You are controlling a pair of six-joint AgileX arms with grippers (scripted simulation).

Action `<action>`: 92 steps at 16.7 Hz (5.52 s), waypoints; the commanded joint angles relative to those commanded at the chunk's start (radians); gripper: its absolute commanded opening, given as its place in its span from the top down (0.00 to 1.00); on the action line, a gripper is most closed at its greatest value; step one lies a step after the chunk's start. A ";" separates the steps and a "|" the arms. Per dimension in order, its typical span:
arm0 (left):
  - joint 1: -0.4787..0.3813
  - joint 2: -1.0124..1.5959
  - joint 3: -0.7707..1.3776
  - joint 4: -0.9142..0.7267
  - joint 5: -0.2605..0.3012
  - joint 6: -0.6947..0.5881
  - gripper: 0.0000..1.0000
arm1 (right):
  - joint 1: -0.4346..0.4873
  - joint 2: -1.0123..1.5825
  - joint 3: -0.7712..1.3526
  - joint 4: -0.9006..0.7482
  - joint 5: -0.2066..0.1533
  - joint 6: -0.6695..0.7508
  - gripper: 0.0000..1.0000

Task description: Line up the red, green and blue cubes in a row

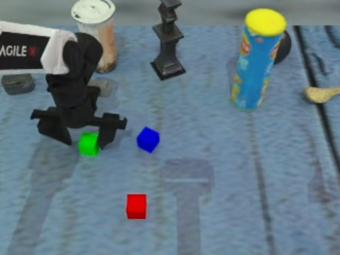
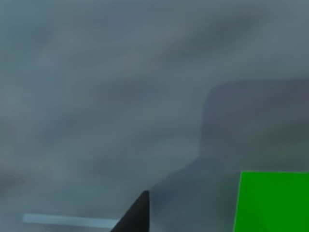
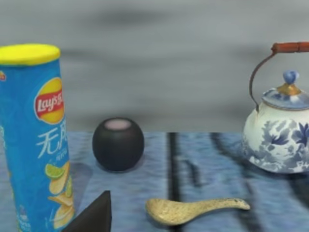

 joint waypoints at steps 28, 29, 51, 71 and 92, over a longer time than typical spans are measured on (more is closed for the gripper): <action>0.012 -0.117 0.144 -0.243 -0.004 -0.001 1.00 | 0.000 0.000 0.000 0.000 0.000 0.000 0.00; 0.001 -0.115 0.147 -0.246 -0.004 -0.013 1.00 | 0.000 0.000 0.000 0.000 0.000 0.000 0.00; -0.588 -0.125 0.163 -0.281 -0.018 -0.765 1.00 | 0.000 0.000 0.000 0.000 0.000 0.000 0.00; -0.591 -0.062 0.028 -0.077 -0.017 -0.767 0.25 | 0.000 0.000 0.000 0.000 0.000 0.000 0.00; -0.575 -0.147 0.181 -0.316 -0.018 -0.772 0.00 | 0.000 0.000 0.000 0.000 0.000 0.000 0.00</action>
